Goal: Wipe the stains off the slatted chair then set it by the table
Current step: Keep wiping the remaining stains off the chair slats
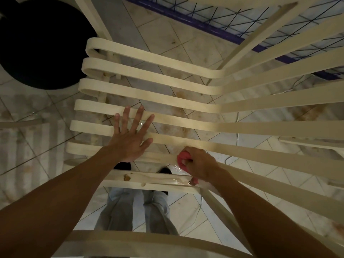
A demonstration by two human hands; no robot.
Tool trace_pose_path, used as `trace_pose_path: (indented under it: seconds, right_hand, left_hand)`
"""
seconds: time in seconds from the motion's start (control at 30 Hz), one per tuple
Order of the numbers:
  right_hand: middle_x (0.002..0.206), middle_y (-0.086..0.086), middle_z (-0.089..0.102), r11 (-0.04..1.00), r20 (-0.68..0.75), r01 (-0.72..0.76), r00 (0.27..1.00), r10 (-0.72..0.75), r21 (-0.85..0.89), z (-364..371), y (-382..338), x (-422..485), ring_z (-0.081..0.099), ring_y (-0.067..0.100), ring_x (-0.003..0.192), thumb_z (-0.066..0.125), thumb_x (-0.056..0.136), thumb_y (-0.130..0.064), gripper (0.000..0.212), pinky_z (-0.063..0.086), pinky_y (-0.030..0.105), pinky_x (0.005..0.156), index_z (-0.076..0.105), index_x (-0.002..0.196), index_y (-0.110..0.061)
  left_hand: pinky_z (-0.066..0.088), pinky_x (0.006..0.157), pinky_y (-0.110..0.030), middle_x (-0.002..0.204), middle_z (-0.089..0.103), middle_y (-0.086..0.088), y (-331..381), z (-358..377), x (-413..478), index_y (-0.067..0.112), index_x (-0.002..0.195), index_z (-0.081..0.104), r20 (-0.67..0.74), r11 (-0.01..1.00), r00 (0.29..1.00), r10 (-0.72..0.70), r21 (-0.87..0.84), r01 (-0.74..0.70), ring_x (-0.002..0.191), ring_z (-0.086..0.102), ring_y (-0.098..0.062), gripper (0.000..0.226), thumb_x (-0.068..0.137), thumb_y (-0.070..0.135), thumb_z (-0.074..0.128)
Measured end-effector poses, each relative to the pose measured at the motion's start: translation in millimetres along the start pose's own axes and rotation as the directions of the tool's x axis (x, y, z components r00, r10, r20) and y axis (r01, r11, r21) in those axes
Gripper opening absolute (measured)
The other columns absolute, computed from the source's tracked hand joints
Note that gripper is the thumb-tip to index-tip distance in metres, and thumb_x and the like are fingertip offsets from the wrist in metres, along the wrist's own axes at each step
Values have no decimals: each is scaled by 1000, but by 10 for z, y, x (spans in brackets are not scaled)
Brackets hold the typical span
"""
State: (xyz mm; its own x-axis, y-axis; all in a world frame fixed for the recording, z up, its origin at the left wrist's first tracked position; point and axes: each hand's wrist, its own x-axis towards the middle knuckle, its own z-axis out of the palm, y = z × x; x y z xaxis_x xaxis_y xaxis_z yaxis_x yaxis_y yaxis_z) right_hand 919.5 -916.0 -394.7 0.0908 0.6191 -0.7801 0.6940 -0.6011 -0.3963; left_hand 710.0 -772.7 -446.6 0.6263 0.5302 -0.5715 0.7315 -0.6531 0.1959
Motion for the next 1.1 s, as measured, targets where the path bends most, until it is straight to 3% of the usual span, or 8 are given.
trace_pose_path:
  seconds: [0.17, 0.3, 0.4, 0.57, 0.83, 0.97, 1.03, 1.1]
  right_hand:
    - [100, -1, 64, 937, 3, -88, 995, 95, -339, -120, 191, 47, 60, 19, 89, 46, 99, -33, 23, 46, 31, 75, 59, 113, -22]
    - [95, 1, 59, 909, 41, -60, 996, 84, -412, -129, 128, 139, 57, 20, 86, 48, 98, -31, 20, 47, 31, 75, 57, 109, -17]
    - [100, 3, 64, 932, 110, -11, 992, 54, -361, -126, 98, 184, 61, 23, 91, 59, 92, -22, 8, 53, 35, 81, 59, 100, -21]
    - [88, -5, 65, 960, 154, 85, 987, -45, -266, -89, -61, 190, 58, 15, 80, 58, 89, -10, 13, 41, 21, 68, 59, 87, -22]
    - [106, 1, 69, 989, 76, 145, 987, -143, -18, 164, -378, 298, 58, 17, 94, 59, 89, -6, 28, 43, 25, 79, 64, 114, -19]
    - [100, -3, 66, 961, -19, 109, 994, -108, 255, 171, -200, 121, 64, 15, 70, 63, 96, -14, 26, 46, 14, 56, 61, 120, -23]
    - [92, 1, 66, 925, 26, 10, 999, -22, 381, 125, -104, 47, 69, 25, 58, 60, 99, -22, 21, 49, 18, 44, 58, 120, -25]
    - [91, 3, 67, 940, 33, -14, 999, 3, 340, 101, -47, 47, 71, 28, 59, 59, 100, -28, 18, 55, 28, 48, 57, 118, -27]
  left_hand:
    - [-29, 109, -56, 149, -50, 0, 0, 17, -9, 38, 147, -33, -11, 1000, 1000, 4, -1, -4, 135, -47, -35, 76, 83, 70, -6]
    - [-27, 110, -58, 149, -50, -1, 12, 30, 2, 37, 147, -34, -21, 1000, 1000, -10, 20, 11, 133, -49, -36, 72, 94, 66, 4]
    - [-29, 108, -57, 149, -50, -2, 7, 31, -3, 36, 147, -34, -36, 1000, 999, -3, 21, 4, 133, -49, -36, 71, 94, 64, 4]
    - [-27, 109, -58, 148, -51, -2, 46, 3, -7, 35, 148, -33, -33, 1000, 999, -6, 11, 6, 134, -47, -37, 72, 97, 64, 8]
    - [-25, 111, -59, 148, -51, -1, 38, -5, -16, 37, 147, -33, -32, 1000, 999, 4, -12, -4, 134, -47, -37, 74, 98, 62, 16]
    - [-31, 108, -53, 151, -47, 1, 7, 21, -13, 38, 149, -29, -66, 999, 997, 27, -34, -29, 135, -46, -34, 72, 92, 68, 3]
    - [-31, 108, -51, 154, -44, 1, -18, 36, -8, 38, 151, -26, -85, 999, 996, 33, -35, -36, 138, -44, -33, 75, 86, 68, -4]
    - [-29, 110, -50, 156, -39, 2, -49, 53, -15, 38, 153, -19, -116, 997, 992, 48, -47, -54, 140, -42, -32, 73, 88, 64, -1]
